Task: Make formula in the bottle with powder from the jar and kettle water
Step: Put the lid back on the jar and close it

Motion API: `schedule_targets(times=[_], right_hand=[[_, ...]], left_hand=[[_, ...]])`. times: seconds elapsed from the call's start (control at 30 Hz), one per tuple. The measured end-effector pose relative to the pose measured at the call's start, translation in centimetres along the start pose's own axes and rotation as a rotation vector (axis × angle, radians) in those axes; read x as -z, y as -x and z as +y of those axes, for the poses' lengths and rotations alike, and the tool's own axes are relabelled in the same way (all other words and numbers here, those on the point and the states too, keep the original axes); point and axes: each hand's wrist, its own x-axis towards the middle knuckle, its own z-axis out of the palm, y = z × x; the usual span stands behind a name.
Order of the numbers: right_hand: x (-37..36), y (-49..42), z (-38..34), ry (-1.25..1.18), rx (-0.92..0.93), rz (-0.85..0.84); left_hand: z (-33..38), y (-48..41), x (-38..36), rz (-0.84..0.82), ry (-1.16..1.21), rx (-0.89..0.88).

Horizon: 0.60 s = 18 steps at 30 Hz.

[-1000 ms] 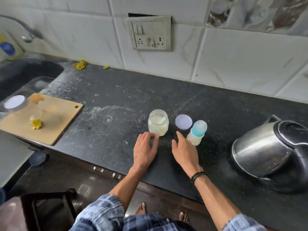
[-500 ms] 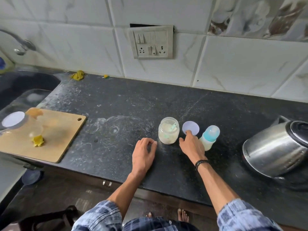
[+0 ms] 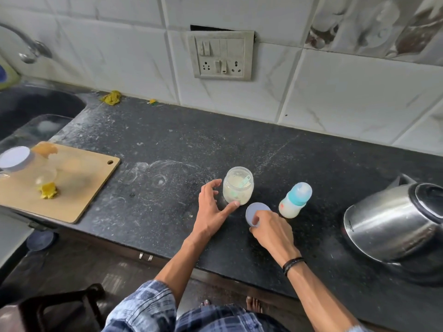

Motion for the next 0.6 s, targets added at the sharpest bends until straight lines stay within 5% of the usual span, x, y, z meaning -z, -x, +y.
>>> schedule_targets(times=[0.2, 0.6], right_hand=[[-0.4, -0.7, 0.6, 0.005, 0.191, 0.103], [1.6, -1.3, -0.5, 0.027, 0.155, -0.045]], left_hand=[[1.3, -1.2, -0.7, -0.010, -0.010, 0.001], [3.3, -3.4, -0.5, -0.067, -0.178, -0.045]])
